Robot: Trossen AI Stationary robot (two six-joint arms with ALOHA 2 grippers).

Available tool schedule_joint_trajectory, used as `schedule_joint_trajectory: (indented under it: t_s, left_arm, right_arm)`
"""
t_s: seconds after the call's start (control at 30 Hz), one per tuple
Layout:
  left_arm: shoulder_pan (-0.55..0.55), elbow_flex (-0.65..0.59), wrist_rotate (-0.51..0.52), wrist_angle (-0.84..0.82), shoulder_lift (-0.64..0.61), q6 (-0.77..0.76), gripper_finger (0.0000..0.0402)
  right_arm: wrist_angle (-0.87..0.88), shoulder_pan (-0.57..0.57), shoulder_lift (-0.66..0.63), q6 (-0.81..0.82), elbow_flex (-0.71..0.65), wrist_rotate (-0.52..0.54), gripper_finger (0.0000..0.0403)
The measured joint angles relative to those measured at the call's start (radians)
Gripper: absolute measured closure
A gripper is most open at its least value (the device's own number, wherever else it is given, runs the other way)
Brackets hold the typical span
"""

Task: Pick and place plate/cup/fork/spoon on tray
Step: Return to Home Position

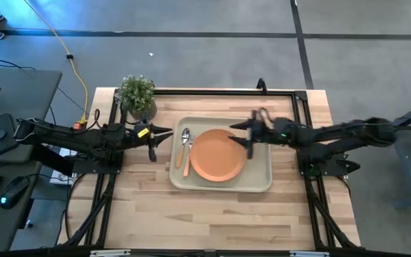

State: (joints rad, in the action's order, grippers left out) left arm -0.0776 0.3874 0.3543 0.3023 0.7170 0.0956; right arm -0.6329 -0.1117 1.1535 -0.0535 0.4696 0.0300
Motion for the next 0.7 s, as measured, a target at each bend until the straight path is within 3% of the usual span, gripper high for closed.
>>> schedule_joint_trajectory:
  t_s: [0.13,0.27,0.37,0.53,0.7]
  left_arm:
    - [0.003,0.0,-0.035,0.069,-0.014,0.081,0.0349]
    - [0.035,0.0,-0.025,0.028,-0.042,0.116,0.0349]
    - [0.056,-0.016,-0.025,0.019,-0.062,0.103,0.0349]
    - [0.104,-0.142,-0.026,0.116,-0.113,0.099,0.0349]
    - [0.155,-0.207,-0.025,0.123,-0.219,0.082,0.0349]
  right_arm:
    - [0.017,0.003,-0.196,0.002,-0.122,0.14,0.0211]
    - [0.196,-0.018,-0.396,0.003,-0.127,0.176,0.0211]
    - [0.336,-0.035,-0.525,0.0,-0.113,0.149,0.0211]
    - [0.466,-0.045,-0.685,-0.064,-0.112,-0.003,0.0211]
    - [0.547,-0.046,-0.796,-0.06,-0.112,-0.036,0.0211]
